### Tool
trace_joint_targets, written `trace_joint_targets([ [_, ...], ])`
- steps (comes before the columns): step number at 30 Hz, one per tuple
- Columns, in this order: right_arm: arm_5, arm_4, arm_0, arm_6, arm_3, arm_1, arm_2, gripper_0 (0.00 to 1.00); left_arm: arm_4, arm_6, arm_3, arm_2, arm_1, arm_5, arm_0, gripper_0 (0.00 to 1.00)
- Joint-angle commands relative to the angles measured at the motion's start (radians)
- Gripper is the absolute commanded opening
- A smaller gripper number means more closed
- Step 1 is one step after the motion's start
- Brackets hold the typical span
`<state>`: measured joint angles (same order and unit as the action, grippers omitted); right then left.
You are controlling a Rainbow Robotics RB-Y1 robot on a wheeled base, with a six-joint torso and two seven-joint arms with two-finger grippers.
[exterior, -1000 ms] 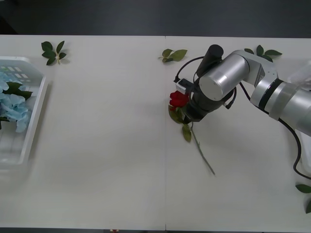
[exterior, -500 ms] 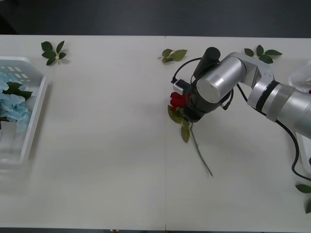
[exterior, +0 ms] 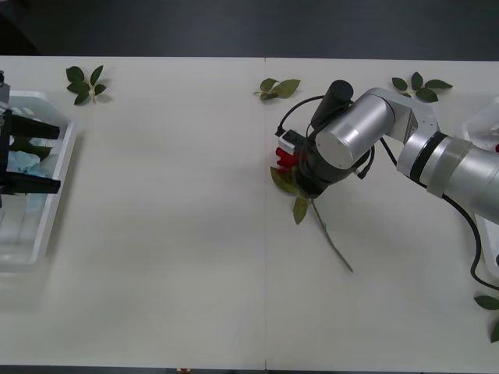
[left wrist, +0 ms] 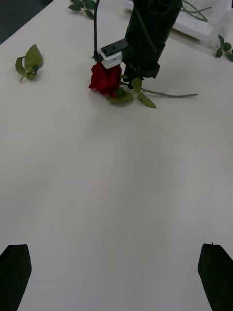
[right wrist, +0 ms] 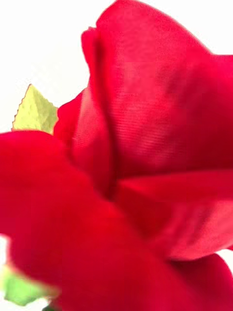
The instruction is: Put the red flowers into the right box and the blue flowers into the left box
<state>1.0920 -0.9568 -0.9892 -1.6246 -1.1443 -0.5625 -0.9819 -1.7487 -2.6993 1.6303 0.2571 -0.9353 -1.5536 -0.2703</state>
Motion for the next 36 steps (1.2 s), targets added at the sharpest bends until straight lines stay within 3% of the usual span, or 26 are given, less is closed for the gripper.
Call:
trace_joint_targets([
  [1, -0.004, 0.003, -0.016, 0.032, -0.006, 0.018, 0.003, 0.00, -0.009, -0.006, 0.020, -0.067, -0.025, 0.052, -0.072, 1.00],
  [10, -0.004, 0.003, -0.014, 0.032, -0.006, 0.018, 0.002, 0.00, -0.008, -0.006, 0.020, -0.213, -0.030, 0.133, -0.167, 1.00],
  [18, -0.017, -0.043, -0.016, 0.028, -0.006, -0.010, 0.045, 0.00, -0.023, -0.006, 0.022, -0.228, -0.030, 0.150, -0.176, 1.00],
  [31, 0.075, -0.169, -0.016, -0.015, -0.078, -0.214, 0.247, 0.00, -0.031, -0.006, 0.022, -0.229, -0.028, 0.152, -0.176, 1.00],
  [36, 0.089, -0.215, -0.016, -0.164, -0.071, -0.298, 0.302, 0.00, -0.031, -0.006, 0.022, -0.229, -0.028, 0.152, -0.176, 1.00],
])
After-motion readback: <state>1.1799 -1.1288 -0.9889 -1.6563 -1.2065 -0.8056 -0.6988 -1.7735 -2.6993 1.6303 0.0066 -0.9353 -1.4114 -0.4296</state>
